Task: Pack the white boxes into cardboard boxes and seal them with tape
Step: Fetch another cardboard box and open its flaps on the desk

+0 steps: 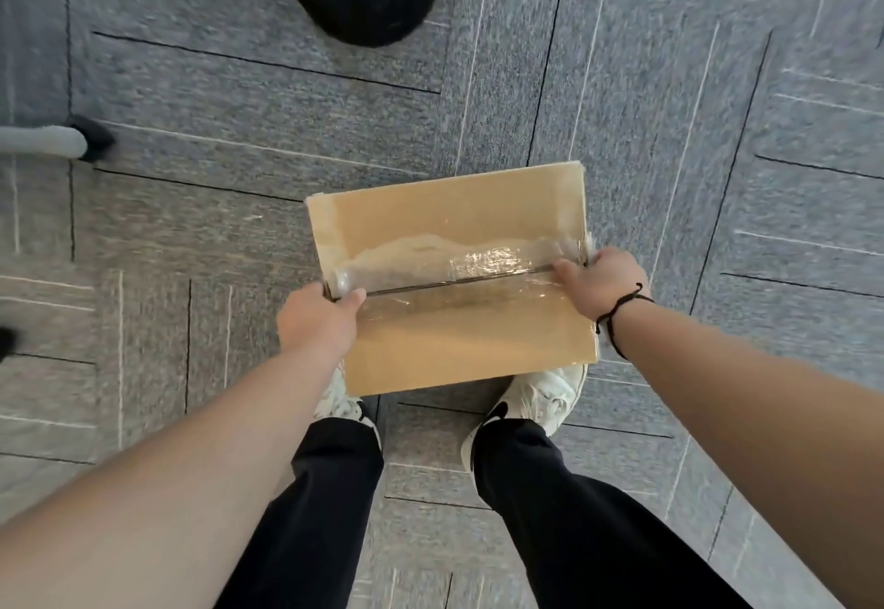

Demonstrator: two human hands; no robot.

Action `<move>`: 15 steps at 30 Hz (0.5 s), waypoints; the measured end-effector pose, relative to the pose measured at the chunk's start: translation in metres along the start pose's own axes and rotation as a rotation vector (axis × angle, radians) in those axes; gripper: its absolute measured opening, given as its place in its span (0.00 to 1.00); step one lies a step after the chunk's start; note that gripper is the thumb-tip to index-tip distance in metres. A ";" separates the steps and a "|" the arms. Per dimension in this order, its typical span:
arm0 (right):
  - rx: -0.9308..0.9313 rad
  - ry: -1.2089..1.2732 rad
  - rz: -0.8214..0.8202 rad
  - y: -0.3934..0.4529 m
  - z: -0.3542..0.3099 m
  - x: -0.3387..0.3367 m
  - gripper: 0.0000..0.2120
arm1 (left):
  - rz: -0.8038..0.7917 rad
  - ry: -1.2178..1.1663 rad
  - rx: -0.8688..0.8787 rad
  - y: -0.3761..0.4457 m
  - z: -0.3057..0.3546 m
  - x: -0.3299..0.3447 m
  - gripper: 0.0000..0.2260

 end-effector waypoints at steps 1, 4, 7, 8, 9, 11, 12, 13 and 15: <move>0.003 0.007 0.006 -0.001 -0.001 -0.004 0.17 | 0.002 -0.012 0.008 -0.001 0.001 -0.003 0.14; 0.006 0.066 0.035 -0.012 -0.004 -0.019 0.16 | 0.041 -0.028 0.032 -0.014 0.012 -0.018 0.14; -0.017 0.106 0.054 -0.035 -0.006 -0.040 0.15 | 0.090 -0.004 0.033 -0.037 0.030 -0.039 0.14; -0.028 0.122 0.063 -0.044 -0.007 -0.049 0.15 | 0.107 -0.015 0.044 -0.047 0.037 -0.049 0.13; -0.041 0.134 0.076 -0.055 -0.008 -0.060 0.15 | 0.121 -0.034 0.064 -0.058 0.045 -0.058 0.12; -0.061 0.154 0.099 -0.080 -0.009 -0.086 0.16 | 0.136 -0.056 0.115 -0.086 0.063 -0.079 0.11; -0.064 0.168 0.109 -0.093 -0.008 -0.100 0.16 | 0.146 -0.059 0.147 -0.101 0.072 -0.090 0.11; -0.062 0.186 0.121 -0.107 -0.008 -0.115 0.16 | 0.158 -0.058 0.171 -0.118 0.082 -0.101 0.11; -0.063 0.225 0.154 -0.138 -0.008 -0.150 0.16 | 0.177 -0.032 0.225 -0.156 0.104 -0.128 0.18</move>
Point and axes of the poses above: each hand's wrist, its own y-axis towards the middle knuckle, its own x-axis out of the palm, z = x × y, the point moved 2 cm from there along y, towards the middle knuckle, and after that the axes turned 2 degrees about -x, right-handed, at the moved point
